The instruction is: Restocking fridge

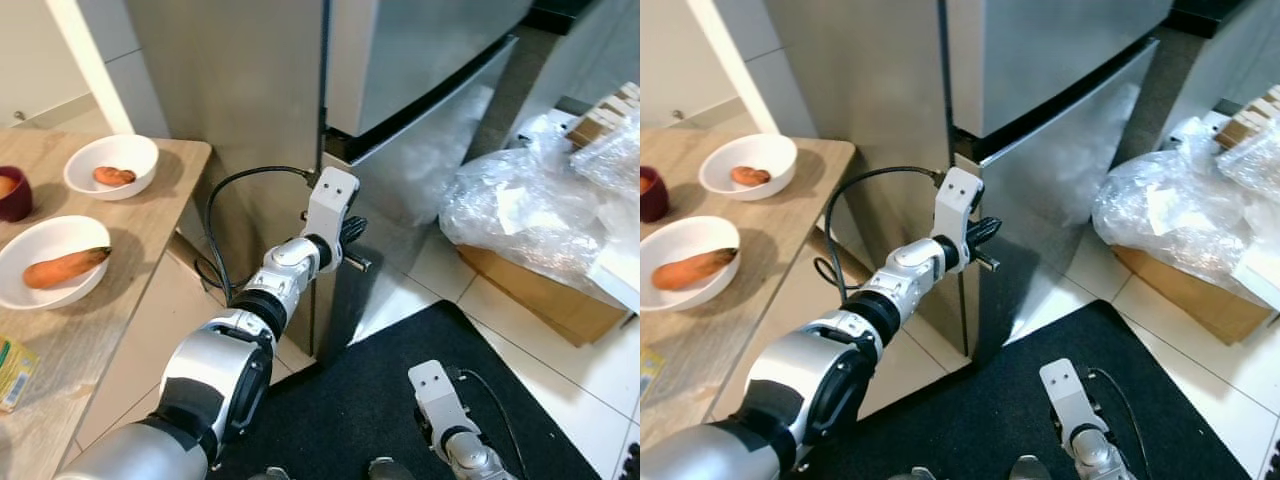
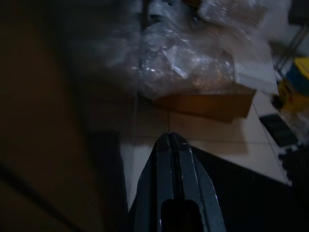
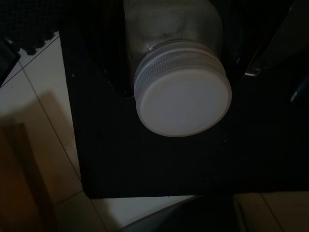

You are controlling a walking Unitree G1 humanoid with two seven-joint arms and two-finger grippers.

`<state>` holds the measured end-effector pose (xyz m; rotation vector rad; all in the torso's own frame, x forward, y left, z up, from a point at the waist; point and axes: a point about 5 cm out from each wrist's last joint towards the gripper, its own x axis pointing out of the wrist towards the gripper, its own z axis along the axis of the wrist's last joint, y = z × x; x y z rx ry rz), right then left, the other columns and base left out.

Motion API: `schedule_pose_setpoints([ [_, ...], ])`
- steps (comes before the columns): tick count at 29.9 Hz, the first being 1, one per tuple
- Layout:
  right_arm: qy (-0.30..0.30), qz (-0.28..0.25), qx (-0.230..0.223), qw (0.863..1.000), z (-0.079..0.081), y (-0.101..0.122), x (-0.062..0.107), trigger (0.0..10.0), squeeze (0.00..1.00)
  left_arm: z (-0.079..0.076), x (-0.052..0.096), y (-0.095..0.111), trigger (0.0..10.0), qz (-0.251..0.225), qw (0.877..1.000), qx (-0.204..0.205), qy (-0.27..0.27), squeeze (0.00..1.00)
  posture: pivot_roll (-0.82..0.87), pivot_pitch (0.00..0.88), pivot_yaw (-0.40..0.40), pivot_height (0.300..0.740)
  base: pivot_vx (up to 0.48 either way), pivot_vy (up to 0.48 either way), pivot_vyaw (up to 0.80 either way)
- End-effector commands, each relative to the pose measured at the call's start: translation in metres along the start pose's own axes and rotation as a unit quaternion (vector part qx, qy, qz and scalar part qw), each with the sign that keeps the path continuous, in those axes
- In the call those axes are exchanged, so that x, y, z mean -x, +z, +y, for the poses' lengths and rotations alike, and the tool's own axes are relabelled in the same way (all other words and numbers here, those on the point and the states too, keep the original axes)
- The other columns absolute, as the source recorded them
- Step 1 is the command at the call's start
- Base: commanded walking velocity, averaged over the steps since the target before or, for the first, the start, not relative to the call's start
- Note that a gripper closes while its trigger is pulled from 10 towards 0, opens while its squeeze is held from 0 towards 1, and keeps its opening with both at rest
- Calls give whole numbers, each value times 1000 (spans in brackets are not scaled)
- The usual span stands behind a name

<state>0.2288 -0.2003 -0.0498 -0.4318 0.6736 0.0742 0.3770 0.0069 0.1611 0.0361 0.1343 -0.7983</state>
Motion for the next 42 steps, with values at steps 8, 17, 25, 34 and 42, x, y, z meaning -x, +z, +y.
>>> schedule_pose_setpoints([
  [8,5,17,-5,1000,3,-9,3,10000,0,-12,32,-95,10000,155,986,-27,-51,0,-141,142,48,740,0,0,0],
  [17,13,16,4,1000,4,-6,1,10000,0,0,58,-125,10000,176,984,0,-28,0,-135,126,26,740,0,0,0],
  [25,29,17,19,999,9,-2,-1,10000,0,30,128,-191,10000,237,948,51,208,0,-135,94,25,740,0,0,0],
  [34,65,16,59,996,23,3,-2,10000,0,7,183,-245,10000,284,901,134,301,0,-123,48,-9,740,0,0,0],
  [42,74,6,83,994,26,13,-5,10000,0,12,193,-247,10000,269,881,171,350,0,-125,19,-23,740,0,0,0],
])
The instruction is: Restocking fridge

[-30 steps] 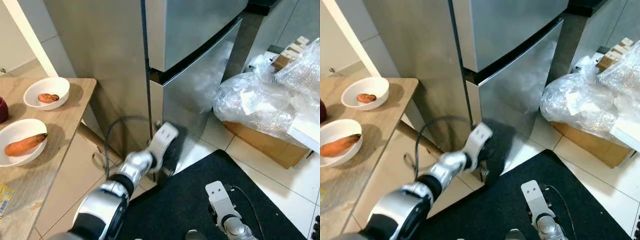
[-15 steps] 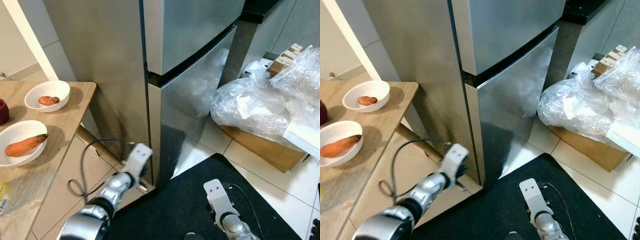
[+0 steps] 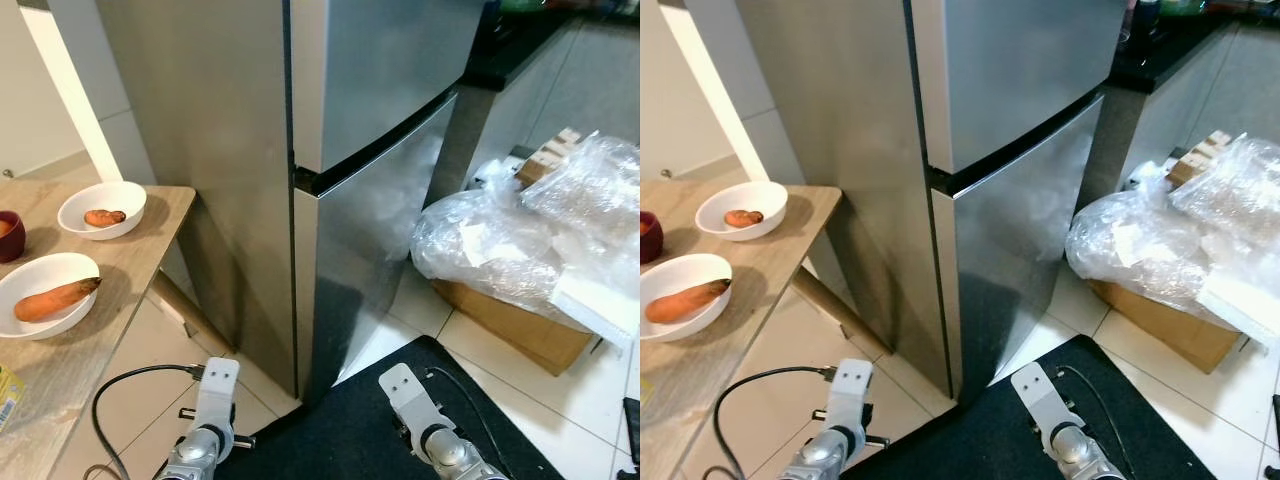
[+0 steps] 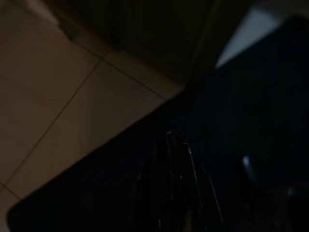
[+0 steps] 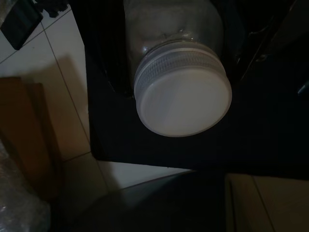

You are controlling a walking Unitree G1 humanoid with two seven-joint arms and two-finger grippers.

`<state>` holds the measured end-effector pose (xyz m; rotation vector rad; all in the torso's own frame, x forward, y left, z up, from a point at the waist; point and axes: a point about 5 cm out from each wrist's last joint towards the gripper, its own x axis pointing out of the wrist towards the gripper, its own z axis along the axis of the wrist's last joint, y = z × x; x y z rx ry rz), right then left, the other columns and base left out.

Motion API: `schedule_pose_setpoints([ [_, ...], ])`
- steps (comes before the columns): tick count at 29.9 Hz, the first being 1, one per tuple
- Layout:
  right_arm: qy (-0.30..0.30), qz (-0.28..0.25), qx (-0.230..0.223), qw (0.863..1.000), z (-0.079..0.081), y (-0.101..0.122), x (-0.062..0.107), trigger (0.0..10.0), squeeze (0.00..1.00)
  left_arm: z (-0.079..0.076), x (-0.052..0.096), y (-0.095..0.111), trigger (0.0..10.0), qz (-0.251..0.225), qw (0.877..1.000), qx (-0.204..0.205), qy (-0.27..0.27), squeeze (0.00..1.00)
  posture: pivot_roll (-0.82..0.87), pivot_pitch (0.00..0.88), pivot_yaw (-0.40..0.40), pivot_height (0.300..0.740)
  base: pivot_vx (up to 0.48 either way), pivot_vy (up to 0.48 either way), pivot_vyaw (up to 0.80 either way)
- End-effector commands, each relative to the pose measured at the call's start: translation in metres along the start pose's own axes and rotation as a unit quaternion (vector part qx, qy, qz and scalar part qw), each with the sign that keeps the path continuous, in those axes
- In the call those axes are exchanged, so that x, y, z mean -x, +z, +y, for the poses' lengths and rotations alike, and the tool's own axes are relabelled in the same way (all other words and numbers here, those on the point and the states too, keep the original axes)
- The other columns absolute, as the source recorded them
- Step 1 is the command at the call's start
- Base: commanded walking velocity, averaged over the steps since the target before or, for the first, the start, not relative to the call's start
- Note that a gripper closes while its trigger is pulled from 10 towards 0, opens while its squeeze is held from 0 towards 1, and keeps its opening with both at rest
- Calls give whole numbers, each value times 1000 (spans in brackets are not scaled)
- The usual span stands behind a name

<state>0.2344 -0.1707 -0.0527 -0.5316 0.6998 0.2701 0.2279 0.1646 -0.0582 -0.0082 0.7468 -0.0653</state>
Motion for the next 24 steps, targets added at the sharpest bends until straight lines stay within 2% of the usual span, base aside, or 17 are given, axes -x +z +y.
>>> schedule_pose_setpoints([
  [1,1,8,5,1000,0,0,-1,10000,0,8,1,-1,10000,1,1000,17,23,0,-123,15,-24,740,0,0,0],
  [4,0,11,3,1000,0,-1,-1,10000,0,7,1,-2,10000,5,1000,3,21,0,-122,10,-21,740,0,0,0],
  [13,-10,30,-16,999,2,-8,1,10000,0,-1,2,-9,10000,14,1000,7,2,0,-124,7,4,740,0,0,0],
  [15,-13,38,-20,999,3,-14,3,10000,0,-5,3,-11,10000,18,1000,-3,-8,0,-125,5,11,740,0,0,0],
  [20,-16,42,-22,999,3,-18,4,10000,0,-8,2,-12,10000,20,1000,-16,-17,0,-124,4,15,740,0,-387,0],
  [23,-20,44,-25,999,3,-19,5,10000,0,-6,2,-10,10000,14,1000,-11,-11,0,-125,4,22,740,0,-480,0],
  [24,-22,45,-26,998,2,-20,5,10000,0,-3,2,-9,10000,15,1000,4,-4,0,-126,4,23,740,0,0,0],
])
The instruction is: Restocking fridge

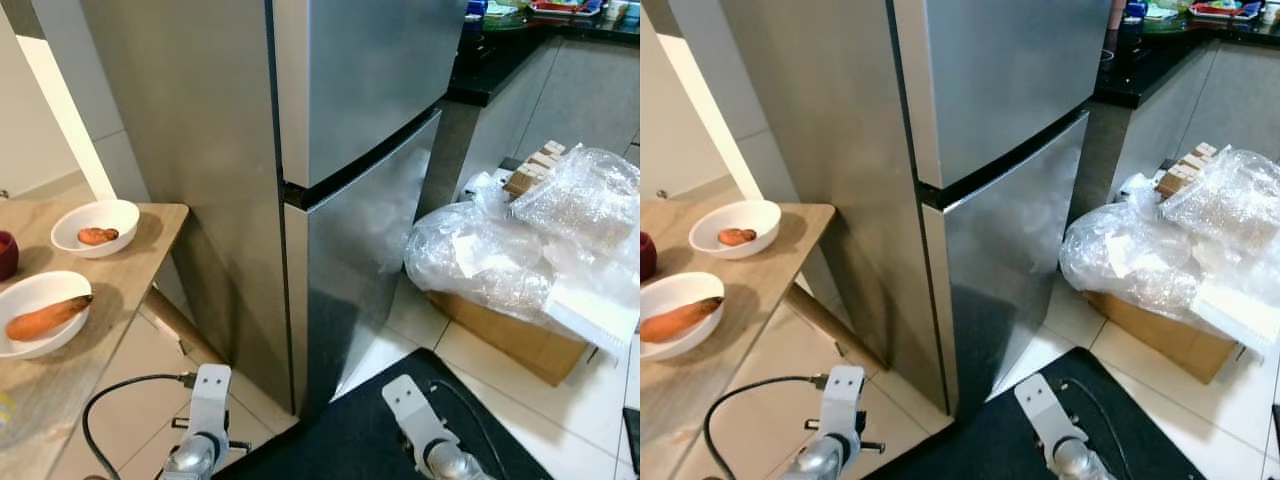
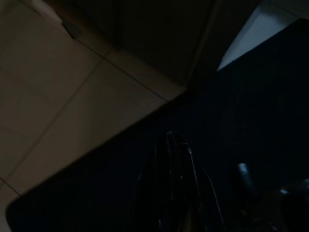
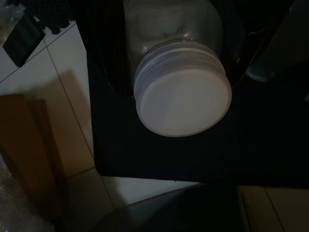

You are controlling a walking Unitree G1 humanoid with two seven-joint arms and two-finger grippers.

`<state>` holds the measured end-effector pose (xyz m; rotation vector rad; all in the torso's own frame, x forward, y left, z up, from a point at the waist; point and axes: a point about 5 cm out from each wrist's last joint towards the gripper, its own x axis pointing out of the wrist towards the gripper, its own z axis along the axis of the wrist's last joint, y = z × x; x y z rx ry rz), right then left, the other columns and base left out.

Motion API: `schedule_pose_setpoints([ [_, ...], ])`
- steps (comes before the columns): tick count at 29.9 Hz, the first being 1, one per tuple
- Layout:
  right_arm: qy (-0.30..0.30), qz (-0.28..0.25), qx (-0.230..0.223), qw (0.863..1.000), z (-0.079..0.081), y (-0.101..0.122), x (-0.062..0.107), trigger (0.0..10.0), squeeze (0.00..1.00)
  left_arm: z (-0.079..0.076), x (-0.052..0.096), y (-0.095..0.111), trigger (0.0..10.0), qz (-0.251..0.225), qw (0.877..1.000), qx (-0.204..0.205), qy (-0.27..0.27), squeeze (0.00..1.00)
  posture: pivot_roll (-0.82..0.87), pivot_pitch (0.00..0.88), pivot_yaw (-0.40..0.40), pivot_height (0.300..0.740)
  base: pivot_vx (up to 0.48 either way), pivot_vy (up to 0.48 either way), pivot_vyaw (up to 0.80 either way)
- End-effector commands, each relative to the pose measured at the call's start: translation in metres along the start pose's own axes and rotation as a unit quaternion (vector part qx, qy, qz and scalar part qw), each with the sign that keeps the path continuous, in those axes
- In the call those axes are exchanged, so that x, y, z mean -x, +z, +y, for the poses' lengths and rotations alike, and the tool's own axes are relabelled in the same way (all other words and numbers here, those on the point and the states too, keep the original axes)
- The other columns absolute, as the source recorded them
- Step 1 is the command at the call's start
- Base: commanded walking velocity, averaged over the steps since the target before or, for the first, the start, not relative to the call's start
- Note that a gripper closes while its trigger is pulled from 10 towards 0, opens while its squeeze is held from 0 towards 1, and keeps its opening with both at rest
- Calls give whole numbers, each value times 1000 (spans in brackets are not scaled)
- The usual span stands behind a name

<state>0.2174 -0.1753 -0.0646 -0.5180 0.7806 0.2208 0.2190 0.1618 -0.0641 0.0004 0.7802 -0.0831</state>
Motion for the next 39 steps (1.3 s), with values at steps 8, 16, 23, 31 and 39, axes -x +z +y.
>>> schedule_pose_setpoints([
  [8,-18,4,-13,1000,-6,-1,0,10000,0,5,0,3,10000,-6,1000,26,11,0,-128,9,27,740,0,0,0],
  [16,-18,4,-13,1000,-7,-2,0,10000,0,9,0,4,10000,-13,999,32,20,0,-127,15,22,740,0,0,0],
  [23,-17,2,-12,1000,-6,-1,0,10000,0,11,1,6,10000,-20,999,38,24,0,-127,17,21,740,0,0,0],
  [31,-19,1,-10,1000,-8,-1,0,10000,0,8,0,8,10000,-21,999,25,15,0,-133,17,20,740,0,-60,0],
  [39,-21,1,-10,1000,-9,-2,0,10000,0,8,0,9,10000,-27,998,51,22,0,-140,14,25,740,0,-286,0],
])
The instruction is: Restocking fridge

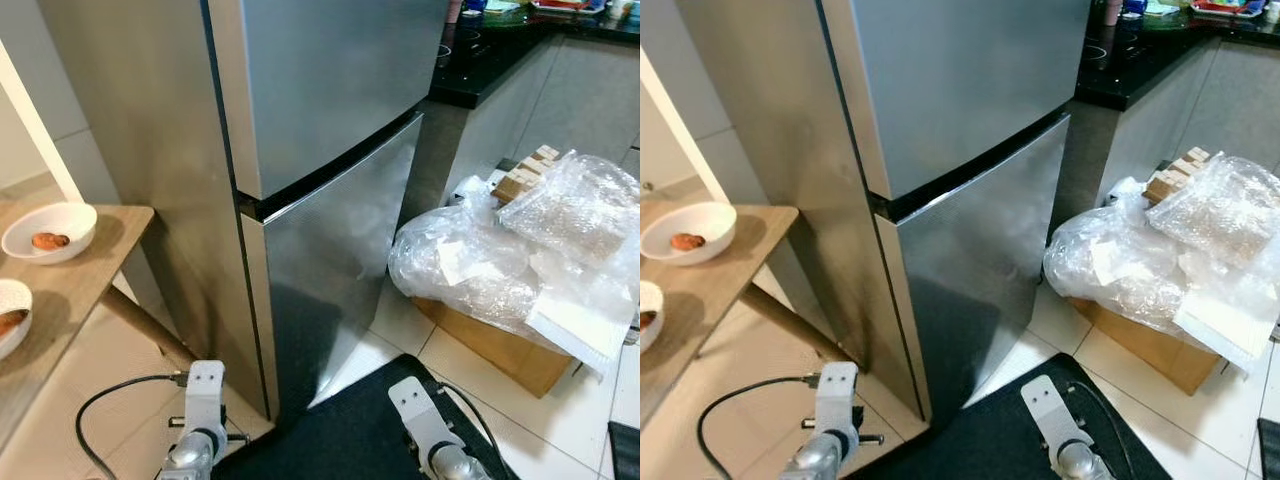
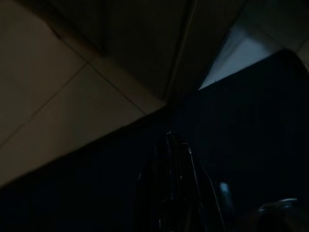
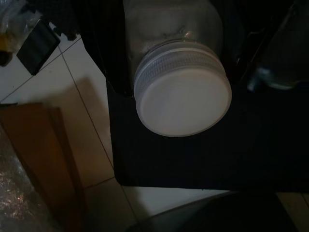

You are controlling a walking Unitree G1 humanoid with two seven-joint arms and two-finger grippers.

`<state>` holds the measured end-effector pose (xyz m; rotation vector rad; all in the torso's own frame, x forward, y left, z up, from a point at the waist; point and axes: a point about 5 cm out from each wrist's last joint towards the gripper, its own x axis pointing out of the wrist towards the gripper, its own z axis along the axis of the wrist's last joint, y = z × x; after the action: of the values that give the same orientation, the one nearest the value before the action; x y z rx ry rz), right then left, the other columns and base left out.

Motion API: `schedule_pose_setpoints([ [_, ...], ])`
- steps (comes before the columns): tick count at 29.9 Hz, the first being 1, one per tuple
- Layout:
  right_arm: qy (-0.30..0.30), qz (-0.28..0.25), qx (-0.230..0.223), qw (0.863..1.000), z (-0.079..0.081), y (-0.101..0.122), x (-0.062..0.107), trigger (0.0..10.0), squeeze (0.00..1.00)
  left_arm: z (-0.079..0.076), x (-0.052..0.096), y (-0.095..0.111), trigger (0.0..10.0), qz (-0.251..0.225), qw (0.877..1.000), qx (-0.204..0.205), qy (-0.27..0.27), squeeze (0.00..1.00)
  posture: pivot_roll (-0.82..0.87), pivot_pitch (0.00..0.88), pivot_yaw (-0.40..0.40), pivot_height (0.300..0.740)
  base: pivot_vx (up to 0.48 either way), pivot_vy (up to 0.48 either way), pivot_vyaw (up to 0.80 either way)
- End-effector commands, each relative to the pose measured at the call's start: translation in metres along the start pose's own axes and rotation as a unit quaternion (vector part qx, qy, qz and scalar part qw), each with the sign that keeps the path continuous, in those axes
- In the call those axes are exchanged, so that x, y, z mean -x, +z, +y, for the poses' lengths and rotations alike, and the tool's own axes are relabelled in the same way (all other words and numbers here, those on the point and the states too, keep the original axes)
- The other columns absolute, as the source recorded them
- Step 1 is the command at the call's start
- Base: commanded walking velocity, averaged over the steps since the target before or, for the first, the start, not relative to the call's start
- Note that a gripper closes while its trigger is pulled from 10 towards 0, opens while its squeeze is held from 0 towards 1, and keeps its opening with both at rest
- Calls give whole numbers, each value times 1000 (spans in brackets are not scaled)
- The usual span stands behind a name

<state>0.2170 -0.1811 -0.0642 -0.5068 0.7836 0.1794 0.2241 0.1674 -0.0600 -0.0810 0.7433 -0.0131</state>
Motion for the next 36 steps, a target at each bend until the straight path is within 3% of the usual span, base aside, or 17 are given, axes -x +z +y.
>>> schedule_pose_setpoints([
  [1,-5,-4,3,1000,-5,1,0,10000,0,2,-1,4,10000,-11,1000,0,4,0,-140,14,23,740,0,0,0],
  [13,-7,-7,1,1000,-5,2,0,10000,0,1,0,5,10000,-16,1000,5,2,0,-143,11,27,740,0,0,0],
  [19,-7,-12,-7,1000,-5,4,-1,10000,0,1,0,4,10000,-13,1000,-25,-6,0,-140,14,29,740,0,0,0],
  [26,-7,-11,-9,1000,-4,4,-1,10000,0,1,0,4,10000,-12,1000,-25,-6,0,-137,18,30,740,0,0,0],
  [36,4,-22,12,1000,-7,10,-2,10000,0,4,1,6,10000,-28,999,-22,9,0,-86,32,-34,740,0,0,0],
])
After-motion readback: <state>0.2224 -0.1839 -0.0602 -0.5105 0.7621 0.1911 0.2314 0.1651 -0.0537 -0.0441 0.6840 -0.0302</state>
